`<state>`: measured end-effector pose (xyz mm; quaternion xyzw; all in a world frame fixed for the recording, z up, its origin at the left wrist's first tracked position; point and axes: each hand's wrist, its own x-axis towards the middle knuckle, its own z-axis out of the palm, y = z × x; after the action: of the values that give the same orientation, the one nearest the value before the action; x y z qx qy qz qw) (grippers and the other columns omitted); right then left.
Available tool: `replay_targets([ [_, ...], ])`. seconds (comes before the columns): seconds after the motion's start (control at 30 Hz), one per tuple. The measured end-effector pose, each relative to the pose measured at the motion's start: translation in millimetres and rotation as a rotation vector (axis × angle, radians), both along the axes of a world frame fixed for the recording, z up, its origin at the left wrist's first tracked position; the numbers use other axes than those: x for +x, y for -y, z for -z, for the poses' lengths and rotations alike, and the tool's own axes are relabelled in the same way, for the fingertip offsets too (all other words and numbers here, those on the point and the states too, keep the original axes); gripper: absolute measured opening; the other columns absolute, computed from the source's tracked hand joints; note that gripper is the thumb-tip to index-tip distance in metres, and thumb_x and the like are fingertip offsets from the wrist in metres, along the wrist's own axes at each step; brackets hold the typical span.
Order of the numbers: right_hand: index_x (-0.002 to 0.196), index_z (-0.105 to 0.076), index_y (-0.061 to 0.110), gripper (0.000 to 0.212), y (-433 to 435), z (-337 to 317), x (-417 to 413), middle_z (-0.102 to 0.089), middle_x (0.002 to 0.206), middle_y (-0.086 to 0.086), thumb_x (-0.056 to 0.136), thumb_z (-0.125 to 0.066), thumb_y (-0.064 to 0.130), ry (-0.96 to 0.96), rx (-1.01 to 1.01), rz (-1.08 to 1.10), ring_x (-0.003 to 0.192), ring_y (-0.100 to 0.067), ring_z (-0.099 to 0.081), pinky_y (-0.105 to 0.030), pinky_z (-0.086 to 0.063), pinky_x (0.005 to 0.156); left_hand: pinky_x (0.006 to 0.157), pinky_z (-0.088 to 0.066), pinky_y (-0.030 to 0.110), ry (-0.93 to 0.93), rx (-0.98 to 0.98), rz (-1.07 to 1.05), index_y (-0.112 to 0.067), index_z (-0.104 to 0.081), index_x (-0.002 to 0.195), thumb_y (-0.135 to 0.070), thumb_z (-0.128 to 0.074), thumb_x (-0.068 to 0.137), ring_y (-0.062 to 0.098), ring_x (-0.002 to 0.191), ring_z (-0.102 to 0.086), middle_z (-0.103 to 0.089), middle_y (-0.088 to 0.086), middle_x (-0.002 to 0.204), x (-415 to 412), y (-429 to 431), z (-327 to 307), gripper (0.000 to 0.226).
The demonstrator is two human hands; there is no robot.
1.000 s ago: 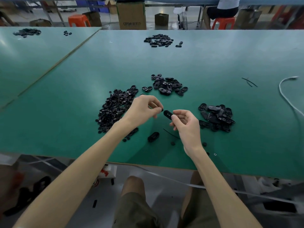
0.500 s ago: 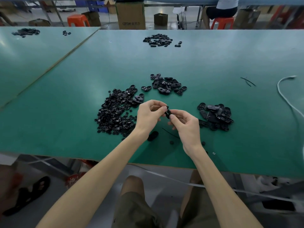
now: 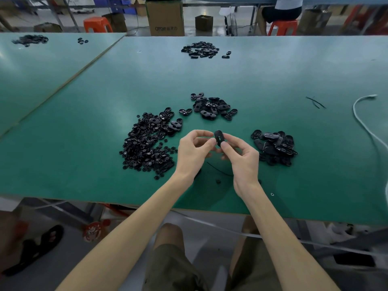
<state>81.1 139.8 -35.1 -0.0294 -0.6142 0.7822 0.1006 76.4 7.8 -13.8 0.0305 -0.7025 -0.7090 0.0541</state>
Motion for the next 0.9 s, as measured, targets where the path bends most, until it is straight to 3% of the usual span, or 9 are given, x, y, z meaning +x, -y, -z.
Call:
replay_targets([
  [0.13, 0.107, -0.077, 0.016, 0.021, -1.0, -0.6, 0.2, -0.079, 0.094, -0.001, 0.094, -0.073, 0.001, 0.005, 0.03, -0.034, 0.089, -0.024, -0.076, -0.023, -0.056, 0.069, 0.071, -0.058, 0.021, -0.01, 0.019, 0.016, -0.012, -0.079, 0.103, -0.003, -0.069, 0.095, 0.012, 0.077, -0.074, -0.08, 0.004, 0.09, -0.4, 0.5, -3.9, 0.016],
  [0.23, 0.106, -0.071, 0.012, 0.018, 0.6, 0.4, -0.1, -0.079, 0.092, 0.001, 0.093, -0.075, 0.001, 0.016, 0.062, -0.059, 0.089, -0.017, -0.076, -0.024, -0.058, 0.071, 0.071, -0.059, 0.022, -0.023, 0.038, 0.042, -0.006, -0.079, 0.102, 0.001, -0.067, 0.095, 0.012, 0.078, -0.075, -0.08, 0.006, 0.09, -1.7, 2.1, -7.7, 0.015],
  [0.37, 0.103, -0.069, 0.006, 0.013, 1.8, 0.5, 0.6, -0.08, 0.091, -0.005, 0.093, -0.075, 0.002, 0.005, 0.05, -0.053, 0.089, -0.022, -0.078, -0.026, -0.059, 0.07, 0.068, -0.052, 0.013, -0.038, -0.058, 0.007, -0.005, -0.077, 0.104, -0.003, -0.073, 0.092, 0.005, 0.077, -0.073, -0.079, 0.004, 0.09, -1.4, 3.6, -6.5, 0.013],
  [0.5, 0.098, -0.07, 0.01, 0.009, 2.5, 1.0, 1.1, -0.08, 0.09, -0.006, 0.094, -0.073, 0.002, -0.01, 0.05, -0.032, 0.088, -0.024, -0.079, -0.024, -0.057, 0.067, 0.079, -0.055, 0.019, -0.03, -0.063, -0.051, -0.006, -0.074, 0.103, -0.006, -0.076, 0.09, 0.013, 0.087, -0.073, -0.078, 0.009, 0.095, -3.0, 2.1, -4.2, 0.013],
  [0.67, 0.095, -0.072, 0.015, 0.012, 1.9, 0.7, 1.8, -0.08, 0.09, -0.002, 0.093, -0.075, 0.003, -0.01, 0.053, -0.016, 0.09, -0.019, -0.078, -0.023, -0.056, 0.068, 0.076, -0.053, 0.014, -0.03, -0.08, -0.035, -0.004, -0.074, 0.103, -0.005, -0.077, 0.089, 0.005, 0.081, -0.072, -0.077, 0.006, 0.092, -1.8, 1.7, -2.1, 0.014],
  [0.9, 0.092, -0.072, 0.011, 0.01, 1.6, 0.4, 2.5, -0.081, 0.09, -0.005, 0.092, -0.075, 0.002, 0.004, 0.088, -0.025, 0.092, -0.019, -0.078, -0.025, -0.058, 0.073, 0.078, -0.054, 0.016, -0.024, -0.106, -0.046, -0.005, -0.074, 0.102, -0.007, -0.077, 0.089, 0.006, 0.081, -0.071, -0.077, 0.005, 0.091, -3.3, 4.6, 3.0, 0.013],
])
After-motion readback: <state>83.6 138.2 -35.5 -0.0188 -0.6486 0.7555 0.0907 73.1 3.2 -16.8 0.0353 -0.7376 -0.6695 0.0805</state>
